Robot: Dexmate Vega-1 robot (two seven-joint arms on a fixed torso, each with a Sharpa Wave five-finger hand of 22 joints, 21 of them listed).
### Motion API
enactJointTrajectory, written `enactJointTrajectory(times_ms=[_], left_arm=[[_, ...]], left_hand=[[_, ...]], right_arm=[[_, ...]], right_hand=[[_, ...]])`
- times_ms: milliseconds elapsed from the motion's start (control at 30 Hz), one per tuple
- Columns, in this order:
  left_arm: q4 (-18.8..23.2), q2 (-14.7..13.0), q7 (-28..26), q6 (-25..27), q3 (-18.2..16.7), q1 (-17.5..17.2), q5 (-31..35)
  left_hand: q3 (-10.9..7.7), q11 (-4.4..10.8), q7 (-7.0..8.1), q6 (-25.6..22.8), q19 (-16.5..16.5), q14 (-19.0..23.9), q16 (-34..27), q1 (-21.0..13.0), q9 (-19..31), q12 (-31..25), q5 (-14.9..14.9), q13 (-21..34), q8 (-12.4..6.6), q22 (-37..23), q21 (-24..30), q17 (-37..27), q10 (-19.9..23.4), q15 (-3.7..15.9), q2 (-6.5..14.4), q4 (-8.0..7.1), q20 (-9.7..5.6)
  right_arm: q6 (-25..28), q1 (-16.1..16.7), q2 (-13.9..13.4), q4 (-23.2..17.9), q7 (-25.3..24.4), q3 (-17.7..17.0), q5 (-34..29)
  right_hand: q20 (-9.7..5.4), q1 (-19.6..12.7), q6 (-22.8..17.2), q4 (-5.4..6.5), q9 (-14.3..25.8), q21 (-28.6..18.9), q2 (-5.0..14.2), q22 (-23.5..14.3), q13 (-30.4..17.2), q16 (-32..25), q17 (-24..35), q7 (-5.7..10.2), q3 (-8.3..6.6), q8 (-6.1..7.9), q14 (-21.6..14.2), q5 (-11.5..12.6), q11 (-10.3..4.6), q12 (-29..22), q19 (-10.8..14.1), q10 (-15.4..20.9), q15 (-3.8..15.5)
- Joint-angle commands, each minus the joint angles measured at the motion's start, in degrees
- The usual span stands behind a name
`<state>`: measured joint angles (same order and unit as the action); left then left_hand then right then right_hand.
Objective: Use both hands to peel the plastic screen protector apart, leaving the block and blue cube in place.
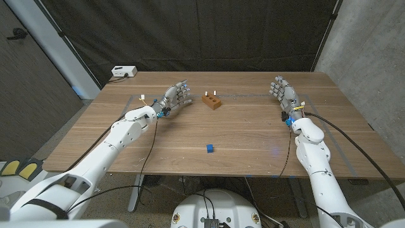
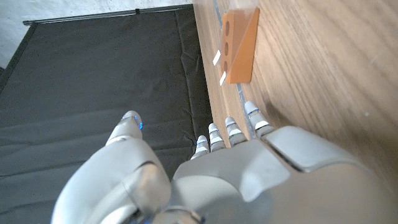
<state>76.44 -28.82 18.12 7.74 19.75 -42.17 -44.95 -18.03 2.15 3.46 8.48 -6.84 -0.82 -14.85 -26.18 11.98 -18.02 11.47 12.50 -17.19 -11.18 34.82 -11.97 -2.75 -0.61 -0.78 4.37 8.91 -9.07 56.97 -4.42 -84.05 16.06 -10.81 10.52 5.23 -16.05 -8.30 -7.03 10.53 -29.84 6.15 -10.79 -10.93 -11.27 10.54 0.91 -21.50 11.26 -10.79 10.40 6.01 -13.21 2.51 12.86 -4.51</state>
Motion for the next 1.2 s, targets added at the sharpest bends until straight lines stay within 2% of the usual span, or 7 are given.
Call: enactJointTrajectory(times_ms=[33,300,533,867,933,1067,1200], left_arm=[[-1.1,2.1,5.4,4.4,-2.0,0.3,-6.9],[1.9,2.4,0.8,8.8,-3.5,-1.0,-9.8],[5.4,3.1,-5.3,14.4,-5.3,-2.3,-14.1],[10.1,3.4,-16.1,20.8,-7.1,-3.6,-18.4],[10.5,3.2,-17.2,22.3,-7.3,-3.4,-19.4],[11.6,2.4,-20.5,26.3,-7.1,-2.6,-20.8],[11.9,1.8,-21.7,28.3,-7.0,-2.0,-21.7]], left_hand=[[-0.1,-0.51,-0.32,0.2,1.3,0.1,0.1,-0.5,0.1,0.1,0.2,0.1,-0.09,-0.1,0.6,0.0,-0.5,-0.17,-0.1,0.49,0.78],[0.21,-0.65,-1.97,-1.9,3.5,1.0,0.4,-1.7,0.0,-0.2,0.3,-0.1,-0.56,0.1,0.9,0.3,0.8,-0.2,-1.1,1.39,1.96],[1.06,-1.82,-4.6,-2.9,6.9,2.6,0.7,-2.3,0.0,-0.2,0.4,-0.2,-0.51,0.2,1.6,0.5,1.7,-1.29,-2.5,1.88,2.59],[1.96,-3.13,-5.97,-2.6,8.6,3.7,1.1,-1.9,0.0,-0.1,0.4,-0.3,0.06,0.3,1.8,0.7,1.9,-1.81,-3.4,1.75,1.75],[2.17,-3.67,-6.17,-2.9,10.2,4.8,1.0,-2.0,0.0,-0.3,0.4,-0.3,0.12,0.3,2.2,0.7,2.5,-1.82,-3.6,1.76,1.59],[2.26,-5.24,-8.82,-3.4,12.0,6.0,1.4,-2.5,0.1,-0.3,0.3,-0.4,0.21,0.4,2.5,0.8,2.7,-2.19,-3.6,1.87,1.54],[2.13,-5.74,-10.04,-3.8,12.8,6.7,1.5,-3.0,0.1,-0.3,0.3,-0.4,0.23,0.4,2.6,0.8,2.9,-2.41,-3.2,1.95,0.61]], right_arm=[[0.1,0.2,0.9,-0.5,0.9,-1.3,-0.8],[-0.3,0.1,1.3,-0.2,1.1,-1.7,-0.9],[-0.5,0.0,1.4,0.0,1.3,-1.9,-0.9],[-1.0,0.0,1.4,0.2,1.4,-2.2,-1.0],[-1.1,0.1,1.5,0.1,1.4,-2.3,-1.0],[-1.4,0.3,1.6,-0.2,1.3,-2.5,-1.0],[-1.4,0.5,1.7,-0.5,1.3,-2.6,-1.0]], right_hand=[[0.33,0.5,-0.6,0.45,0.2,0.2,0.08,-0.2,0.0,-0.5,0.1,-0.09,-0.21,0.22,-0.5,0.2,-0.24,-0.4,0.2,0.6,-0.05],[0.27,0.5,-0.8,0.43,0.2,0.2,0.1,-0.2,0.0,-0.5,0.1,-0.24,-0.29,0.25,-0.7,0.2,-0.28,-0.4,0.2,0.8,-0.04],[0.31,0.6,-0.8,0.44,0.2,0.3,0.1,-0.2,0.0,-0.4,0.1,-0.18,-0.31,0.22,-0.8,0.2,-0.3,-0.4,0.3,0.9,0.01],[0.32,0.7,-0.9,0.44,0.2,0.4,0.07,-0.2,0.0,-0.4,0.1,-0.21,-0.34,0.2,-0.9,0.2,-0.09,-0.4,0.3,1.1,-0.05],[0.32,0.7,-0.9,0.46,0.2,0.4,0.05,-0.2,0.0,-0.4,0.1,-0.19,-0.33,0.19,-0.8,0.2,-0.09,-0.4,0.3,1.1,-0.04],[0.33,0.8,-0.9,0.48,0.2,0.4,0.02,-0.2,0.0,-0.4,0.1,-0.16,-0.32,0.17,-1.0,0.1,-0.17,-0.4,0.3,1.1,-0.04],[0.38,0.9,-1.0,0.51,0.2,0.5,0.01,-0.2,0.0,-0.4,0.2,-0.11,-0.31,0.16,-1.0,0.1,-0.1,-0.4,0.3,1.2,-0.09]])
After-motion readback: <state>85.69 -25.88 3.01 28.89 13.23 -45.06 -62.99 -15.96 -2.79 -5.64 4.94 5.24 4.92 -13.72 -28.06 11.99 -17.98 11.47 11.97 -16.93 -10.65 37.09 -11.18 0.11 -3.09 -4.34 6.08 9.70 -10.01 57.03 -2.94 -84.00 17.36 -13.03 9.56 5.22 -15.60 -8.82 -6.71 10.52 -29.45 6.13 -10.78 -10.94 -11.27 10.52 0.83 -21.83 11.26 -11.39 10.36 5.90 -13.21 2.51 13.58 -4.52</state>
